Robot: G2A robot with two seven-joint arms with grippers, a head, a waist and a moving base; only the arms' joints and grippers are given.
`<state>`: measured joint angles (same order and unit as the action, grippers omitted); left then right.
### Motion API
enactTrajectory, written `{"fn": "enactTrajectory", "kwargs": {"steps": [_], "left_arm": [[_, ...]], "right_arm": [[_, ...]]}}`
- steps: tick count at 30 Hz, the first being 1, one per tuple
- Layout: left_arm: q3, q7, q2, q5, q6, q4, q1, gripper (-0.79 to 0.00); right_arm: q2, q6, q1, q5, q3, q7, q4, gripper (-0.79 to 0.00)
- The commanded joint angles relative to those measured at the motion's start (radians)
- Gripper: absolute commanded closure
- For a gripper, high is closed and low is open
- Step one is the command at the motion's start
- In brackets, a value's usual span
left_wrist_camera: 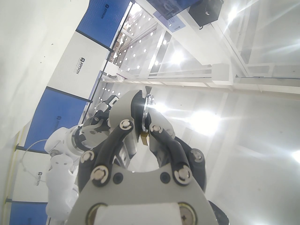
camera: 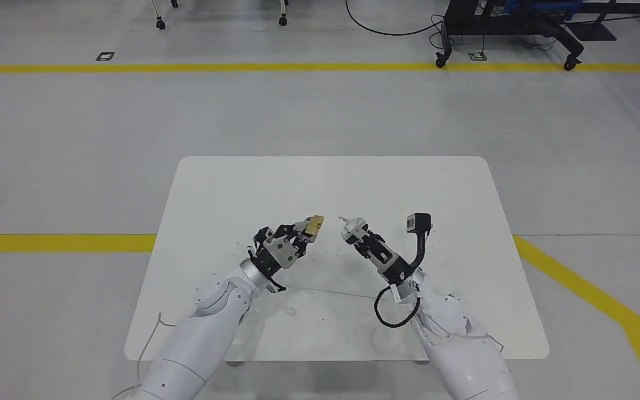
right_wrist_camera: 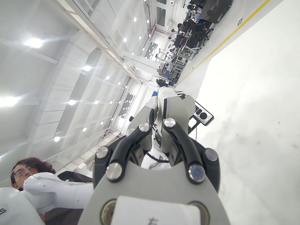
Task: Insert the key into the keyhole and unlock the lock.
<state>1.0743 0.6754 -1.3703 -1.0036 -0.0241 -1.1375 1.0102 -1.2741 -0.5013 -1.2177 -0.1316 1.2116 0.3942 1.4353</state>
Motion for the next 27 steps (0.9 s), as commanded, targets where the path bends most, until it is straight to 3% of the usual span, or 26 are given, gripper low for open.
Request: {"fn": "enactTrajectory", "kwargs": {"steps": [1, 8, 10, 14, 17, 27], "left_arm": [[0.000, 0.000, 0.000, 0.000, 0.000, 0.000, 0.000, 0.000], [0.024, -0.100, 0.007, 0.085, -0.068, -0.068, 0.052, 0.000], [0.031, -0.121, 0.009, 0.109, -0.083, -0.092, 0.067, 0.000], [0.040, -0.152, 0.014, 0.176, -0.082, -0.130, 0.088, 0.000], [0.040, -0.170, 0.016, 0.221, -0.077, -0.150, 0.098, 0.000], [0.040, -0.225, 0.019, 0.330, -0.068, -0.200, 0.127, 0.000]], "right_arm": [[0.000, 0.000, 0.000, 0.000, 0.000, 0.000, 0.000, 0.000], [0.006, 0.030, -0.027, -0.065, 0.031, 0.029, 0.051, 0.000], [0.011, 0.107, -0.041, -0.056, 0.044, 0.049, 0.080, 0.000], [0.023, 0.358, -0.085, -0.042, 0.066, 0.101, 0.201, 0.000], [0.027, 0.458, -0.114, 0.002, 0.054, 0.105, 0.284, 0.000], [0.028, 0.521, -0.147, 0.075, 0.026, 0.066, 0.352, 0.000]]}}
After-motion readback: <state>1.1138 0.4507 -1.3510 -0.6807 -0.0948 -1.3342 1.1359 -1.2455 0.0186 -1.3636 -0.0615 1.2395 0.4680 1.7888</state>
